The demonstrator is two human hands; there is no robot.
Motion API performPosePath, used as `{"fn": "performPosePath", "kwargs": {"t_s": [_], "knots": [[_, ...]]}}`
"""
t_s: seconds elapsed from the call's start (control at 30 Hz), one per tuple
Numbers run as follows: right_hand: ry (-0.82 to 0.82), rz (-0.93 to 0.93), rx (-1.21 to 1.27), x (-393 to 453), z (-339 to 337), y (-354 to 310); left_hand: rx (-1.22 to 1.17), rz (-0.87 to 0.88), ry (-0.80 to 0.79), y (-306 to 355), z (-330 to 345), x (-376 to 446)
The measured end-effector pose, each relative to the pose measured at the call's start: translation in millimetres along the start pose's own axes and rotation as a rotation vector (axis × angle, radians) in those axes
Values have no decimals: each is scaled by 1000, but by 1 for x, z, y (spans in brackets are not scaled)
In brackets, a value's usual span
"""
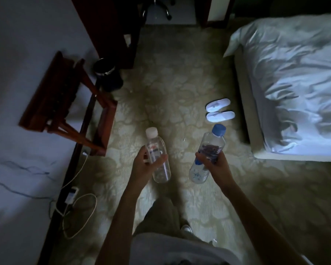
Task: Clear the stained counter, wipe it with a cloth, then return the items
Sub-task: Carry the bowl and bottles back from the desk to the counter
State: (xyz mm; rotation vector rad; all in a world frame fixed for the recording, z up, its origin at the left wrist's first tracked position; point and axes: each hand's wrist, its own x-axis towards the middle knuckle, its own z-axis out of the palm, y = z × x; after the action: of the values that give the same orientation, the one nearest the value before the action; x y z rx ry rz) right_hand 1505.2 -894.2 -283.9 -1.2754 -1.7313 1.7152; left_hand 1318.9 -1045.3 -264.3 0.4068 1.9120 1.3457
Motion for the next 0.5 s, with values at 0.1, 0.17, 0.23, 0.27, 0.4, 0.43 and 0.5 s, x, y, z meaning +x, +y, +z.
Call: {"fn": "performPosePath", "kwargs": {"t_s": [0.1, 0.17, 0.23, 0.27, 0.4, 0.43, 0.5], "knots": [[38, 50, 1, 68, 4, -9, 33, -28, -19, 16, 4, 76], [53, 51, -2, 120, 6, -18, 38, -27, -36, 33, 9, 133], [84, 62, -24, 177, 6, -40, 32, -32, -60, 59, 15, 196], [106, 70, -36, 204, 6, -56, 15, -43, -69, 79, 18, 224], [154, 24, -40, 324, 2, -138, -47, -12, -149, 171, 29, 342], [170, 17, -27, 353, 0, -156, -46, 4, -166, 192, 32, 370], [193, 2, 13, 407, -3, -185, -25, 36, -191, 231, 38, 424]]}}
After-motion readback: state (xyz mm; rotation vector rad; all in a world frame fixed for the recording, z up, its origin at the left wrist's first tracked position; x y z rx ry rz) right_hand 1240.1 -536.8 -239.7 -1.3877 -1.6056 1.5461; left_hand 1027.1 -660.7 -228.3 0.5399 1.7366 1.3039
